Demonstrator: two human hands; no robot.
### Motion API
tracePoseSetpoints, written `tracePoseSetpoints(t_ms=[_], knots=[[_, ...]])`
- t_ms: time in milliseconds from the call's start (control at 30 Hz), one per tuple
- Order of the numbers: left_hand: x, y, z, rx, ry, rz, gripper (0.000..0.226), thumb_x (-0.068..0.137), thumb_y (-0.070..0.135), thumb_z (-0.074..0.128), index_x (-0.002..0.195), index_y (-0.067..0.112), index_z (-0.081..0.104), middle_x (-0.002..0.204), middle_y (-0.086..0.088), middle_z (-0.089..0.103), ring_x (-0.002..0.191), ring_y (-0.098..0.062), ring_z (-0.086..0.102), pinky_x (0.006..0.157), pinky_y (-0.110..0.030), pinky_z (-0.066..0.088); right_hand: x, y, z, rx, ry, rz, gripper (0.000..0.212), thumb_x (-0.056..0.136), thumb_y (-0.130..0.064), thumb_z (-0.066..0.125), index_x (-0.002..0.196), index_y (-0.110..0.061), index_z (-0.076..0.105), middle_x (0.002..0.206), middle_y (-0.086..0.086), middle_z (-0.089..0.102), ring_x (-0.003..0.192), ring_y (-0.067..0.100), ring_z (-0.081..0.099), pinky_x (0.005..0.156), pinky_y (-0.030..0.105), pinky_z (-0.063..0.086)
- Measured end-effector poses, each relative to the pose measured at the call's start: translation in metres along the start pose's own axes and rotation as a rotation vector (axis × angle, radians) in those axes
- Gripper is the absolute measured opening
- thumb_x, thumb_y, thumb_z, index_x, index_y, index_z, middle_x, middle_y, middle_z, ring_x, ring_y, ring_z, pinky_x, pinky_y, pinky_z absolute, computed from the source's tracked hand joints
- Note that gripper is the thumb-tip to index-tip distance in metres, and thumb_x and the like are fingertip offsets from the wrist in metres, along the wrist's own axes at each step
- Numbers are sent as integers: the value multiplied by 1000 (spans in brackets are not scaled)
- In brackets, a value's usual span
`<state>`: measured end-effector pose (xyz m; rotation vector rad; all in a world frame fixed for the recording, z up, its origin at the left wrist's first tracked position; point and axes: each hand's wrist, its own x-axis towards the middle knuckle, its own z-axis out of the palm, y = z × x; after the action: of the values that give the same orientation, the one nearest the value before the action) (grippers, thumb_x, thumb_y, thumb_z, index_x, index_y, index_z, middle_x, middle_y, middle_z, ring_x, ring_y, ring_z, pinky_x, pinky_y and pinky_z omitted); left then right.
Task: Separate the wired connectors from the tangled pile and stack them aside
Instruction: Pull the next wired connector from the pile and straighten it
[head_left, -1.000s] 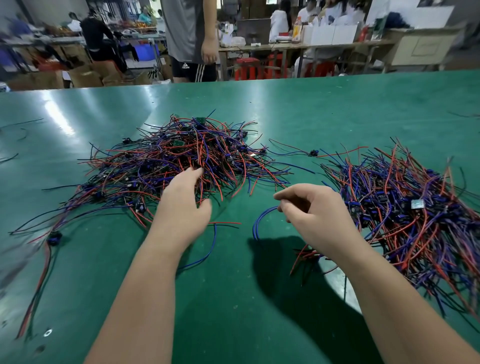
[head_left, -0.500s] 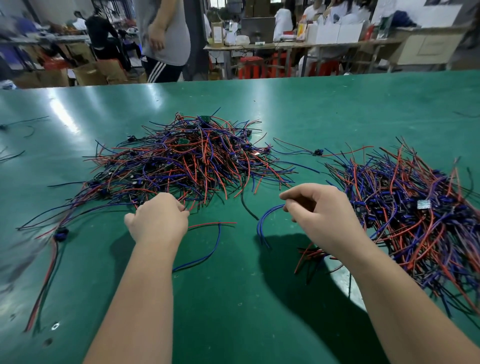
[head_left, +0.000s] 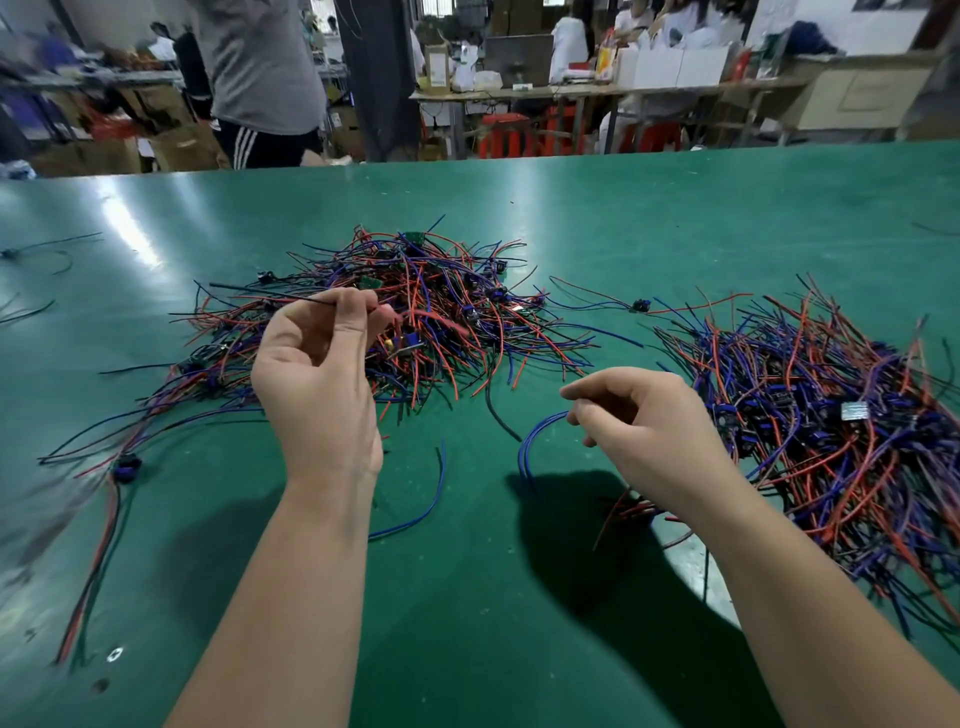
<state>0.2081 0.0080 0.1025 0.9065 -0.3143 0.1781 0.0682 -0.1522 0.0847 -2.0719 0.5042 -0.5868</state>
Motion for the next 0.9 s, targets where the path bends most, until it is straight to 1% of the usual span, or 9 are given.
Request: tracePoseSetpoints(t_ms=[100,200,300,367,433,567,633,733,900], knots=[[-4,2,3,-98,-62,-190,14,88,6,61,77,14,63,75,1,70,71,-10,66,71,-20,53,-1,-3,3,139,-75,22,22,88,-6,60,92,-25,70,78,3,73,65,14,68,66,27,53],[-13,3,9,-158,-228,-357,17,78,10,61,67,20,69,78,-1,70,70,-10,66,74,-20,56,-2,-7,6,445,-173,42,29,92,-2,56,104,-25,68,92,7,73,67,15,67,63,22,49],[-27,2,18,-143,-344,-401,11,75,13,61,68,19,68,76,-3,71,66,-11,67,69,-20,56,-4,-11,10,812,-285,139,25,85,-16,60,110,-17,65,96,14,71,66,18,67,57,19,48],[-34,1,23,-137,-414,-420,11,72,15,63,66,19,70,76,-4,72,64,-11,68,66,-19,55,-4,-14,12,929,-313,181,32,76,-20,62,106,-9,65,92,14,70,66,19,68,55,18,49],[-38,1,25,-131,-494,-437,6,68,18,67,65,20,72,78,-5,73,64,-12,68,65,-20,54,-3,-16,12,972,-259,213,24,72,-18,63,92,-5,65,82,10,71,64,17,68,55,18,50],[-41,0,24,-75,-551,-470,13,71,14,63,65,20,72,89,-6,75,67,-13,69,67,-19,54,1,-16,8,1052,-136,263,3,63,-11,67,65,-14,67,71,7,69,64,15,68,55,19,53],[-42,0,24,-69,-549,-488,15,72,13,61,64,20,72,91,-5,75,68,-13,69,67,-18,54,3,-15,6,1083,-81,258,11,59,-5,69,58,-15,65,67,6,65,63,15,66,55,20,53],[-41,0,25,-67,-517,-508,14,71,13,62,64,19,71,91,-5,75,66,-12,68,66,-17,54,4,-13,4,1095,-31,244,16,56,-1,69,61,-14,60,66,3,63,63,15,65,53,20,52],[-36,-1,25,-103,-435,-547,15,71,16,62,63,22,73,90,-1,75,66,-10,69,66,-19,55,5,-14,2,1078,-20,237,24,55,-2,69,74,-15,60,67,0,68,62,15,69,50,17,49]])
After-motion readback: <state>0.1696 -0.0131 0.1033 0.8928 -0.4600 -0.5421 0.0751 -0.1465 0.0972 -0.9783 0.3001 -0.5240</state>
